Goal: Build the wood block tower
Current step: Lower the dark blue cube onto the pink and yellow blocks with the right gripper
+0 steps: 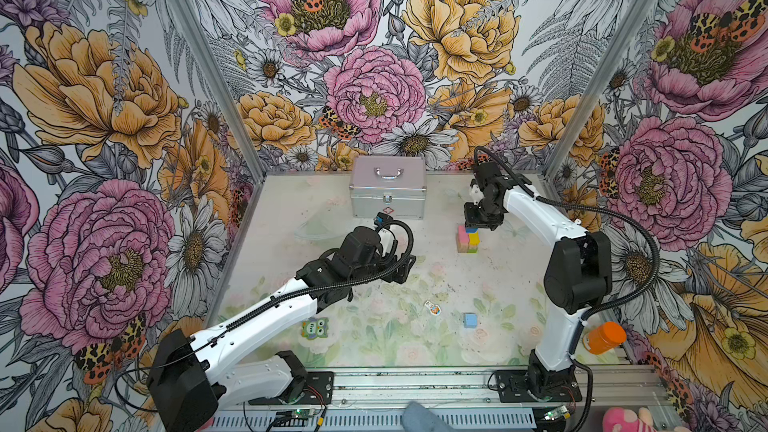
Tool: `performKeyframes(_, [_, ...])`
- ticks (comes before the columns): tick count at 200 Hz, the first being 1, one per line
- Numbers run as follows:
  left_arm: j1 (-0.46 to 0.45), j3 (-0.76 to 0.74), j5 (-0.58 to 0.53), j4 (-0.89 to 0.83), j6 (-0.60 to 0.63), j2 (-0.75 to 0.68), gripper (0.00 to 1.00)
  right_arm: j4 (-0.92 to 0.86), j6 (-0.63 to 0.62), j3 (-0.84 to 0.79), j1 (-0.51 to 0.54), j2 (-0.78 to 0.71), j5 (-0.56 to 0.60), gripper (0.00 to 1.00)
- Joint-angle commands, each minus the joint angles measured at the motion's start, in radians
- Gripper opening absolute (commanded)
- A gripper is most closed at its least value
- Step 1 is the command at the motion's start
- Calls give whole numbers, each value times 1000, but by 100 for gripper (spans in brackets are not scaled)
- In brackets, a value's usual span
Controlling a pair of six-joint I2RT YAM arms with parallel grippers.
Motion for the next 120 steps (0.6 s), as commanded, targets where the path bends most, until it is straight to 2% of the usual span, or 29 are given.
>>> performKeyframes(1, [9,30,25,15,13,1,99,-5,-12,27,-5,24,-12,32])
performKeyframes(120, [9,2,19,21,-15,-33,99,-3,-13,18,-7,34,-18,32])
